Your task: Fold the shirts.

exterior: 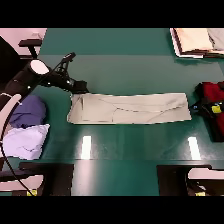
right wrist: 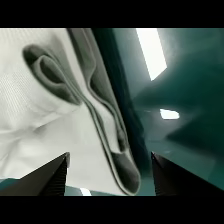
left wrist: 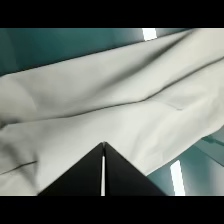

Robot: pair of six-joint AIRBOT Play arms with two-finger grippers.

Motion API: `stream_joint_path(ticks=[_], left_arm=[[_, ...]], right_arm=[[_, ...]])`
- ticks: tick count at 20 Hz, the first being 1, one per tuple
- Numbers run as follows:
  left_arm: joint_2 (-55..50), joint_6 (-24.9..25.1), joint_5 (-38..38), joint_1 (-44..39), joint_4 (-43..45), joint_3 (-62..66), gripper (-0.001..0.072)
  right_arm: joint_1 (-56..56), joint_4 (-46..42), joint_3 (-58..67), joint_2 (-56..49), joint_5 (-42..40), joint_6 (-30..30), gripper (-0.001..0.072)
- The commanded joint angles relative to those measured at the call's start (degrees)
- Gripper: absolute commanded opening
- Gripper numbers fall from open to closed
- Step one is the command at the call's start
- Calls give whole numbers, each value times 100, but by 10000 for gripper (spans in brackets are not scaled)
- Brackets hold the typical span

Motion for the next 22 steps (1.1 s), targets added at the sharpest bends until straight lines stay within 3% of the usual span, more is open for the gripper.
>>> stream_joint_path(ticks=[1,2,5,8,11,15,20,22], left_arm=[[-20,-282,428,-481,-61,11,27],[-55,-315,549,-629,-72,11,27],[-293,-446,981,-1078,-133,31,27],[-743,-446,1110,-1447,-282,299,26],[-1279,-442,1139,-1746,-391,721,27],[-2022,-442,1139,-2140,-531,1314,27],[-2739,-522,1141,-2549,-584,2070,26],[-2924,-614,1130,-2612,-592,2312,26]], right_arm=[[-68,664,2,-457,17,-363,593],[57,686,96,-581,20,-361,584],[575,664,404,-881,37,-363,445],[918,654,682,-914,151,-516,33],[962,680,1165,-564,575,-509,21],[1294,684,1917,350,879,31,22],[2439,737,2577,1209,833,511,22],[2944,1200,2750,1335,715,514,22]])
